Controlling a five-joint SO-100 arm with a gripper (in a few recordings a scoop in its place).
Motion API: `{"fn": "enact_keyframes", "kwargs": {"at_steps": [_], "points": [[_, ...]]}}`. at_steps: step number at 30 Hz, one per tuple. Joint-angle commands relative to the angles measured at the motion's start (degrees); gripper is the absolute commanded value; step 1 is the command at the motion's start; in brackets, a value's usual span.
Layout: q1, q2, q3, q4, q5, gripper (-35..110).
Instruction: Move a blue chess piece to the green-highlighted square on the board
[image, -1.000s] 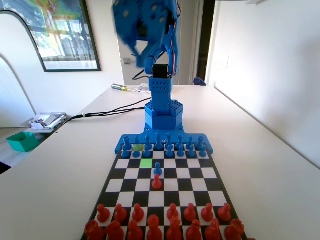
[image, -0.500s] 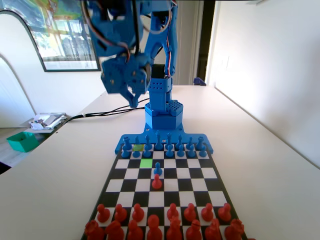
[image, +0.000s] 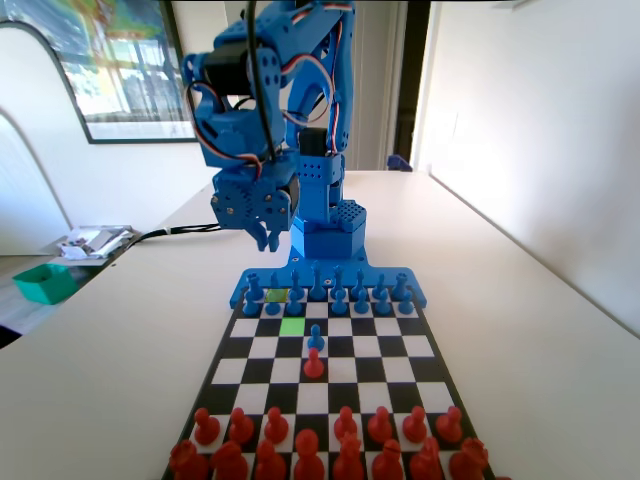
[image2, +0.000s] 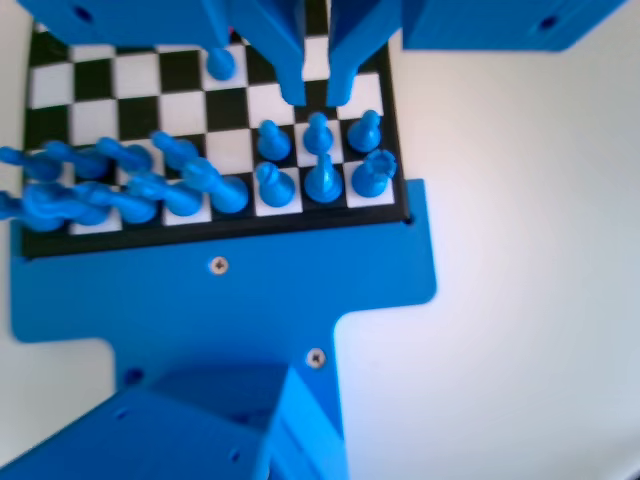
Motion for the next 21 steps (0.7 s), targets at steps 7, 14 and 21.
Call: {"fn": "enact_keyframes", "kwargs": {"at_steps": [7,14,21], "points": [[2.2,1.14,2.46,-4.22,-3.52,12],[3.16,0.09,6.94,-10.46,-5.8,12],[2.2,-1.93,6.86,-11.78,-5.27,11]]}}
